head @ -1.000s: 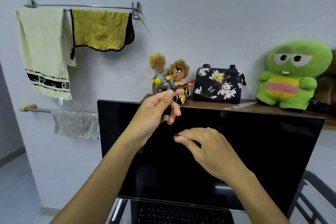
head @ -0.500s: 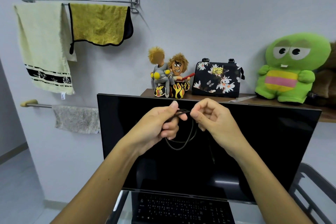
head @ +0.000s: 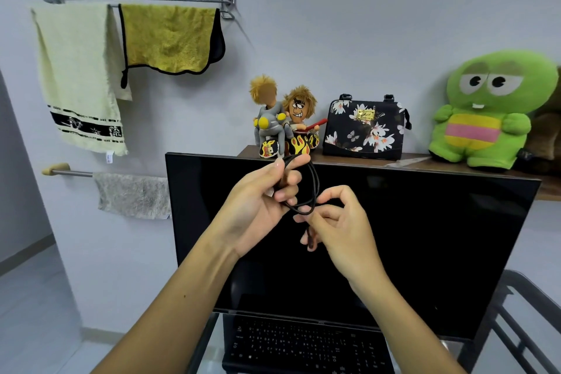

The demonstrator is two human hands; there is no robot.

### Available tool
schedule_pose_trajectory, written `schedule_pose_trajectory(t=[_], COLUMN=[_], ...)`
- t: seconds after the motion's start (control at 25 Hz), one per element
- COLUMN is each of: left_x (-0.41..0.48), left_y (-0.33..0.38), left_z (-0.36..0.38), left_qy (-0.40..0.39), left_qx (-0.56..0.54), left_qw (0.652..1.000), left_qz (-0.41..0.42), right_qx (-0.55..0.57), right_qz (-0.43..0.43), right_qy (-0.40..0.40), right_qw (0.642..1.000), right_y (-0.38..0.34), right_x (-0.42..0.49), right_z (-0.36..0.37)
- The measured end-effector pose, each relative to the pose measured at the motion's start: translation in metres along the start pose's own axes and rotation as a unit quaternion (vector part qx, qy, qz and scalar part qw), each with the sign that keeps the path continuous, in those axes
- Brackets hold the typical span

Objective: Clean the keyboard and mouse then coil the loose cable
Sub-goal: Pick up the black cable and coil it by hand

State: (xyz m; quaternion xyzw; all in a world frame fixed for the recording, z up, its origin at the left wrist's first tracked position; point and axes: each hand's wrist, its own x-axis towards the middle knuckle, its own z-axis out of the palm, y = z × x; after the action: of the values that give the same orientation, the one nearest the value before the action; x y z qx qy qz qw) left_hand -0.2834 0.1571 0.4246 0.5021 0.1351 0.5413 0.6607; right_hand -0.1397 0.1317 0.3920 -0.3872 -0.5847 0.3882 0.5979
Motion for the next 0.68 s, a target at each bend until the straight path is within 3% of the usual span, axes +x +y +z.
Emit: schedule_pose_trajectory(t=[0.28, 0.4, 0.52, 0.6, 0.68], left_x=[0.000, 0.000, -0.001, -0.002, -0.001], left_y=[-0.004, -0.009, -0.015, -0.018, -0.020], left_z=[0.001, -0.003, -0.008, -0.010, -0.011], left_qy=[0.042, 0.051, 0.065, 0.071, 0.075], left_qx=[-0.007, -0.019, 0.007, 0.027, 0.050], left_qw=[0.999, 0.998, 0.997, 0.997, 0.995], left_qz=[0.022, 0.021, 0.028, 0.035, 0.039], right_qx=[-0.018, -0.125, -0.242, -0.241, -0.222], right_qz=[-0.032, -0.162, -0.316, -0.350, -0.343], right_qy=[-0.034, 0.058, 0.148, 0.177, 0.164], right_qw=[0.999, 0.977, 0.905, 0.888, 0.898], right_y=[0.008, 0.017, 0.024, 0.022, 0.018], right_x=[-0.013, -0.016, -0.014, -0.013, -0.012], right_z=[0.004, 0.003, 0.000, -0.001, 0.000])
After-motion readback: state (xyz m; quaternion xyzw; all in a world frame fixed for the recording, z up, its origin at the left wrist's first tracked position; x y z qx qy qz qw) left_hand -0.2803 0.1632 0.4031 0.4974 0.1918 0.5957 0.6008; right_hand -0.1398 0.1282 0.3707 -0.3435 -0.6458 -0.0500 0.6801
